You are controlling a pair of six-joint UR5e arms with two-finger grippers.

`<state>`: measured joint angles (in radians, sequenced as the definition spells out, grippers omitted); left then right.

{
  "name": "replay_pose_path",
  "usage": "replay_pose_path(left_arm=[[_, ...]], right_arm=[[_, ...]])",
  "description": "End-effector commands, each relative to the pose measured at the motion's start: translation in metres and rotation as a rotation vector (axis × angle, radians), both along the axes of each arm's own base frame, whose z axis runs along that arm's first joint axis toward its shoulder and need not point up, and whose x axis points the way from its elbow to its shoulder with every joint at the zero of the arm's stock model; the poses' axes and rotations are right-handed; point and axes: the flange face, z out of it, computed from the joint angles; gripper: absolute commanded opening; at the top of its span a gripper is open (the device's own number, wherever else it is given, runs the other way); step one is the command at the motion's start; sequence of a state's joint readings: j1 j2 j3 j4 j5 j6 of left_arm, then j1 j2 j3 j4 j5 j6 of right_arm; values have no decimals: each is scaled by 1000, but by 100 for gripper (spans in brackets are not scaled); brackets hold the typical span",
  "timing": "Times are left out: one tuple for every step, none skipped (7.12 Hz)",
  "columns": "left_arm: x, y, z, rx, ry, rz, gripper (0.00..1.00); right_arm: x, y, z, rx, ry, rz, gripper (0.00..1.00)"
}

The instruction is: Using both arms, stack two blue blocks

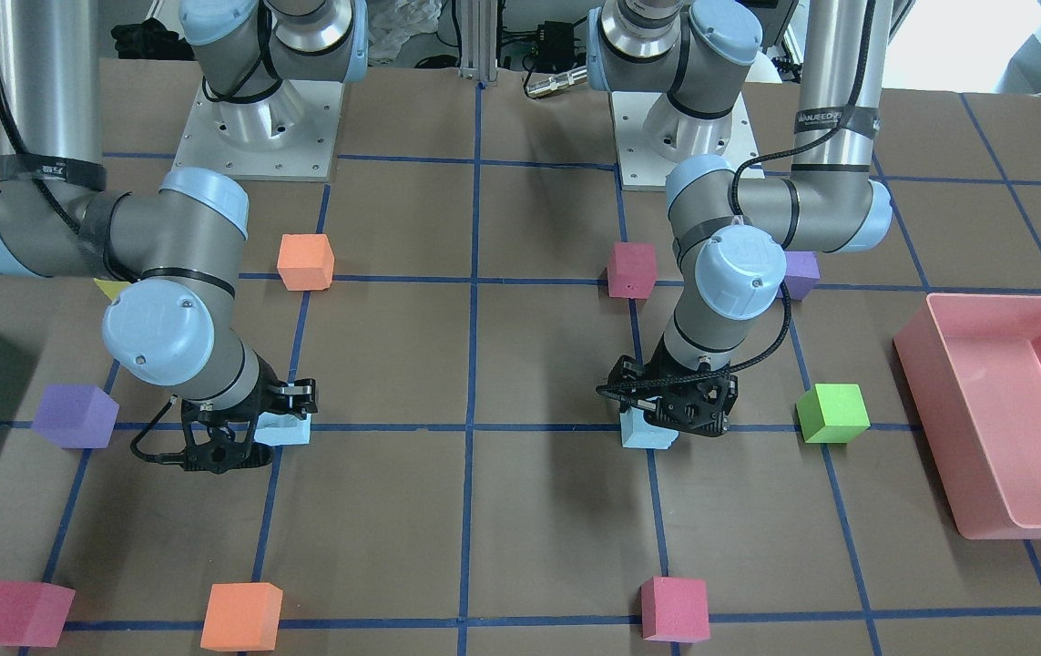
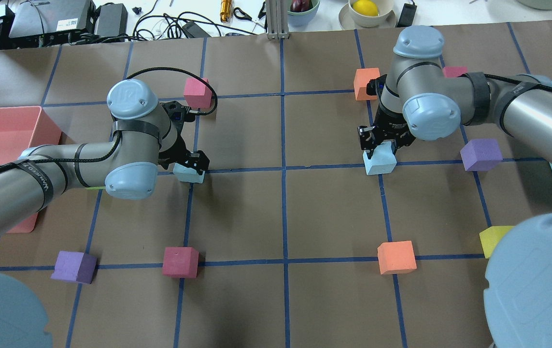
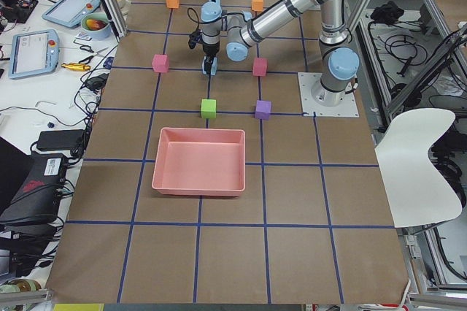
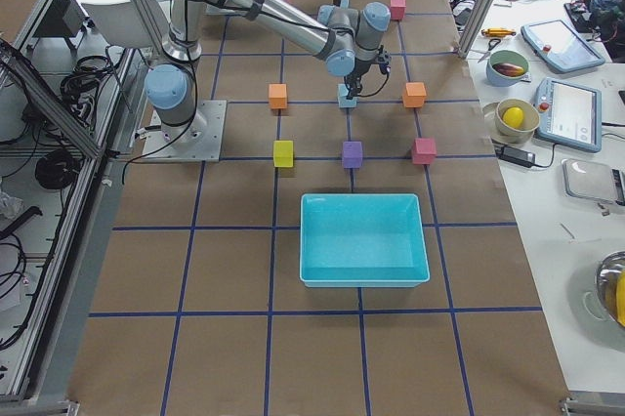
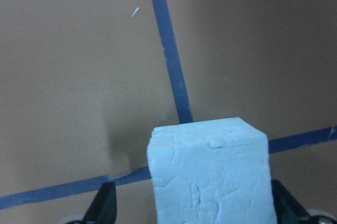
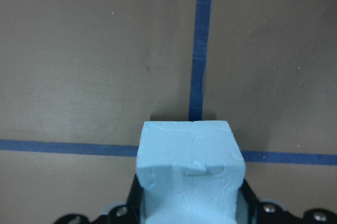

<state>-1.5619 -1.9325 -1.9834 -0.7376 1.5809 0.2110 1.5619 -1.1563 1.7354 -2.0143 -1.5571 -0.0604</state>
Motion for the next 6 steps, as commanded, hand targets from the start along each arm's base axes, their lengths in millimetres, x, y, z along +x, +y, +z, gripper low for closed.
replay_pose_path(left_arm=[[-1,-2,1,-18,2,-1,69],[-1,-2,2,-18,2,-2,50],[-1,-2,2,-19,2,-2,25],[-1,-4,5,-30,2,-5,7],[3,-9,21,-69,1,-13,0],[8,-15,39,-94,0,-21,0]], right_arm=[[28,10,53,9,-30,-131,0],[72,35,71,48,-93,-166,0],[114,54,76,53,-78,-200,0],[152,72,70,63,-61,-205,0],[182,87,69,62,-56,-180,0],[203,99,59,75,-50,-145,0]])
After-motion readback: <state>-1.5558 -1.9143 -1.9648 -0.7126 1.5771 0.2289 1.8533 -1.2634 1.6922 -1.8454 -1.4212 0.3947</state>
